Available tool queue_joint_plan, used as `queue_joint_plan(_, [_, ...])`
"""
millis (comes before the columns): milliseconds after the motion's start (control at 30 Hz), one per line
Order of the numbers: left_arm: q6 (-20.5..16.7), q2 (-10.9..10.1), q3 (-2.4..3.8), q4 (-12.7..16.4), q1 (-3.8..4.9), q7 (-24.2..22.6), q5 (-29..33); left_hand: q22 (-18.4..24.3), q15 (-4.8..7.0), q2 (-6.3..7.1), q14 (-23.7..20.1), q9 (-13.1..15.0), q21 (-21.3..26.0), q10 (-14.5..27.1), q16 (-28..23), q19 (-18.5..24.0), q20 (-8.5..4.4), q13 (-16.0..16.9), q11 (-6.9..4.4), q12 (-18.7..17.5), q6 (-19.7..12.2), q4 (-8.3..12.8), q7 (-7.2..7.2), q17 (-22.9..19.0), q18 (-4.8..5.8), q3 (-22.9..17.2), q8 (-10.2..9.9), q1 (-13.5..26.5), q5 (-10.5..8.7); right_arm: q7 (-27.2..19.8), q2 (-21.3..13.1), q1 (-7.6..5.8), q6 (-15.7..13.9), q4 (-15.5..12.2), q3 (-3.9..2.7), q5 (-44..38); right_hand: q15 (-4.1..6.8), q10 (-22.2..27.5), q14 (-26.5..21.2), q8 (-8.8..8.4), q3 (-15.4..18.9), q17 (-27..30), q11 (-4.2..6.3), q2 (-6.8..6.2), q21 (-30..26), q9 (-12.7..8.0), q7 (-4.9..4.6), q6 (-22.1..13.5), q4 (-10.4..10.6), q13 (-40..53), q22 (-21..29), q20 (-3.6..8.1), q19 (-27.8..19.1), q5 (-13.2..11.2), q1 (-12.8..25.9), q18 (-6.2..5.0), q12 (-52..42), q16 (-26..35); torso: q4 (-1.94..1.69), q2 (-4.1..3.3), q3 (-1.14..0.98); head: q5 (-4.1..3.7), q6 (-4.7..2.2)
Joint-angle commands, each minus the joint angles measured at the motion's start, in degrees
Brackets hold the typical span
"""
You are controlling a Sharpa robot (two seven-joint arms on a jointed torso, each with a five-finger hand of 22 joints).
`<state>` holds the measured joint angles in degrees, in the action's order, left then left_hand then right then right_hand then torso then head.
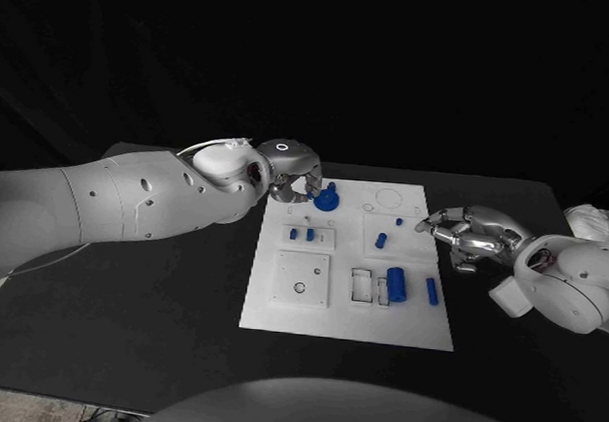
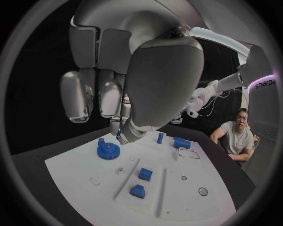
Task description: Assemble the parts on the task board
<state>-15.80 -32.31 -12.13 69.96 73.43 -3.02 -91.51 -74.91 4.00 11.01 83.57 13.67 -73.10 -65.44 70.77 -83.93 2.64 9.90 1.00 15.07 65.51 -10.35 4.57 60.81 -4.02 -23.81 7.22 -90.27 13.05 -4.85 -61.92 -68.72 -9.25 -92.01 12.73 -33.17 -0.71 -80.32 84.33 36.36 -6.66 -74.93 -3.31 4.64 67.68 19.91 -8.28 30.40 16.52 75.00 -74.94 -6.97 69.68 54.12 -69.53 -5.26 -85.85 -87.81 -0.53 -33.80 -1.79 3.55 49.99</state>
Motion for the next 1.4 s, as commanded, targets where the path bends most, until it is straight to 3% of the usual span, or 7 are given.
queue_joint_plan(33, [2.77,0.06,-0.12,-0.35,-0.46,0.28,1.74,-10.16,-0.02,0.02,0.16,-0.15,0.33,-0.28,-0.18,-0.13,-0.31,-0.08,0.11,-0.3,-0.07,0.0,-0.23,-0.11,0.35,-0.53,-0.39,0.57,-0.32,0.07,-0.06,0.12,1.11,-0.09,0.01,-0.13,0.09,0.35,1.25,0.26,-0.39,-10.63,-0.03,-0.6,-0.23,0.06,0.11,0.36,-0.03,7.12,-7.4,-0.09,-0.42,-0.22,0.09,-0.5,0.37,0.3,0.03,-0.07,0.02,0.2,0.01])
queue_joint_plan(300, [2.75,0.3,-0.29,-1.64,-1.85,0.27,2.32,-10.14,-0.03,0.07,0.08,-0.32,0.44,-0.35,-0.28,-0.08,-0.31,-0.14,0.12,-0.44,-0.37,-0.06,-0.24,-0.27,0.33,-0.71,-0.64,0.64,-0.65,0.16,0.15,0.2,1.27,0.02,0.01,-0.13,0.08,0.44,1.18,0.26,-0.49,-10.57,-0.02,-0.63,-0.31,0.06,0.12,0.34,-0.05,7.05,-7.37,-0.1,-0.51,-0.28,0.06,-0.52,0.42,0.34,0.05,0.01,-0.06,0.35,0.01])
queue_joint_plan(867, [3.56,2.66,-0.32,-4.78,-3.46,0.53,2.43,-10.04,-0.08,-0.05,-0.17,-0.58,0.88,-0.53,-0.71,0.1,-0.28,-0.18,0.22,-0.6,-0.84,0.04,-0.12,-0.88,0.26,-1.15,-1.01,0.46,-0.6,-0.59,0.92,1.31,1.02,0.69,0.0,0.01,0.08,0.51,1.16,0.28,-0.76,-10.55,-0.02,-0.62,-0.53,0.08,0.11,0.35,-0.11,6.99,-7.3,-0.1,-0.72,-0.36,-0.06,-0.57,0.47,0.36,0.2,-0.08,-0.05,0.71,0.01])
queue_joint_plan(1400, [3.24,4.52,-0.29,-6.65,-3.9,0.92,2.43,-10.01,-0.15,0.03,-0.34,-0.79,1.07,-0.58,-0.95,0.18,-0.23,-0.2,0.36,-0.76,-1.19,0.21,-0.04,-1.25,0.24,-1.38,-1.29,0.35,-0.43,-2.91,0.31,1.49,-0.59,0.19,0.0,0.05,0.08,0.24,1.26,0.3,-0.81,-10.65,-0.02,-0.64,-0.33,0.09,0.1,0.38,-0.12,7.2,-7.37,-0.1,-0.53,-0.37,-0.07,-0.52,0.35,0.3,0.08,0.04,-0.06,0.22,0.01])
